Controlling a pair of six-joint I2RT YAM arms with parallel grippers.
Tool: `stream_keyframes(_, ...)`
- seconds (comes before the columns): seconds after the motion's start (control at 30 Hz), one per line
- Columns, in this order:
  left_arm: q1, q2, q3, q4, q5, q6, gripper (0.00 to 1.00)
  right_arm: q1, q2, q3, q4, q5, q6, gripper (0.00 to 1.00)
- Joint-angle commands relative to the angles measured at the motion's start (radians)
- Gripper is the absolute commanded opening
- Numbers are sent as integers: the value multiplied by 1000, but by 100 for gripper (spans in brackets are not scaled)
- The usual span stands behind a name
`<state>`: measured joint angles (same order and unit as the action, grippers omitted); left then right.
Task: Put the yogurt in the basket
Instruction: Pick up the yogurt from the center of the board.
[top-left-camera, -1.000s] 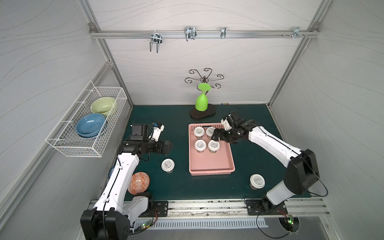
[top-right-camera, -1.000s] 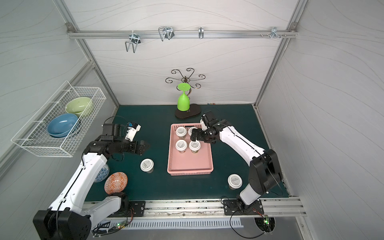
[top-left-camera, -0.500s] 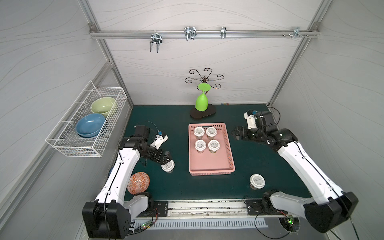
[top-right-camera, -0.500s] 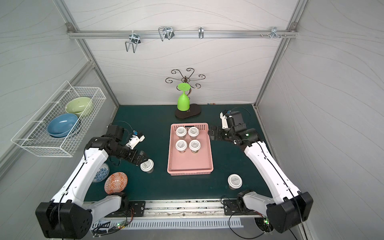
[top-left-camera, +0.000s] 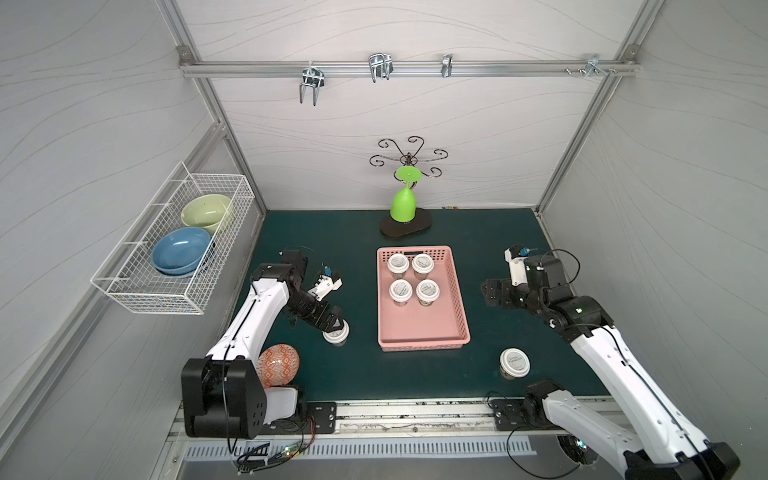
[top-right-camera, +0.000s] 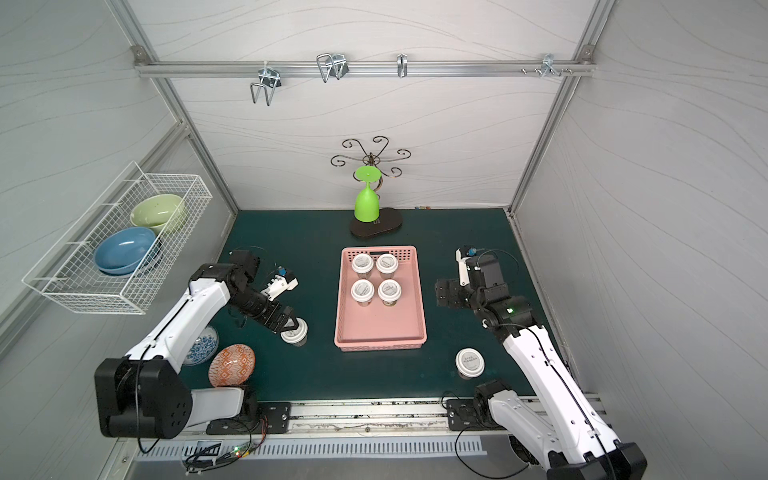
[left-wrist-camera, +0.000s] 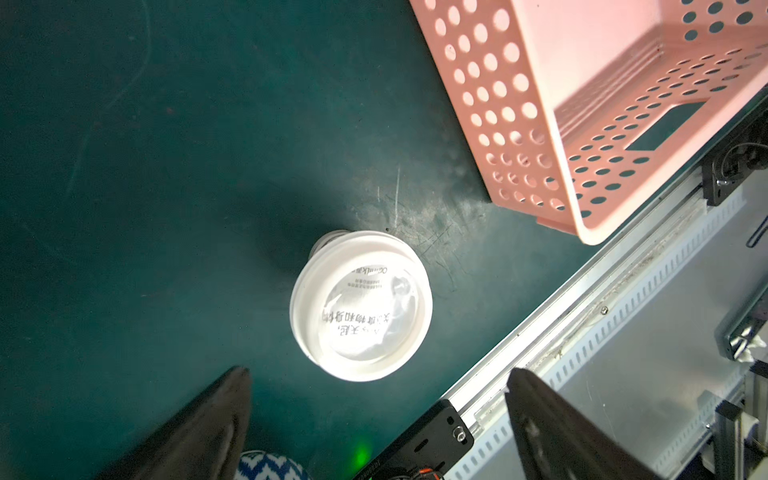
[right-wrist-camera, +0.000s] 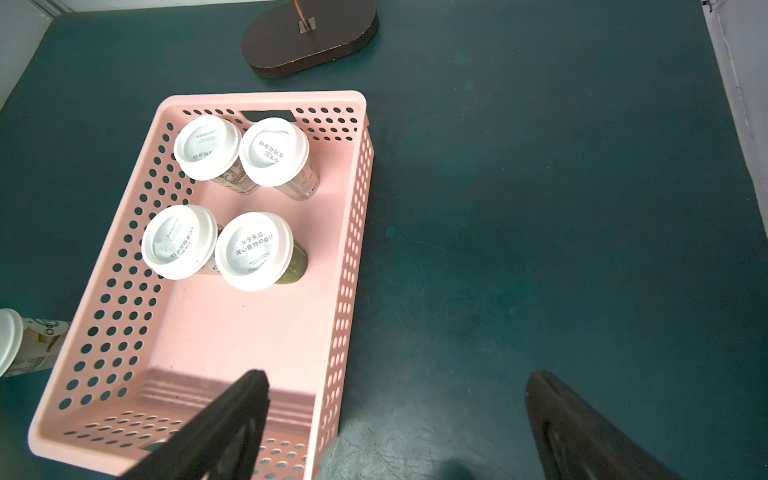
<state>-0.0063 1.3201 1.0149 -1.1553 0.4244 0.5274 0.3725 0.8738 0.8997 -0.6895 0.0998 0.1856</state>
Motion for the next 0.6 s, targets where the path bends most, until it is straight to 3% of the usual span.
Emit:
stream_keyframes(0.0,4,22,18,-20,35,65,99,-2,-49,-36,75,30,-23,99)
stream_keyframes(0.57,-28,130,-28,41,-5,101,99,34,-116,-99,108,103,-56,99)
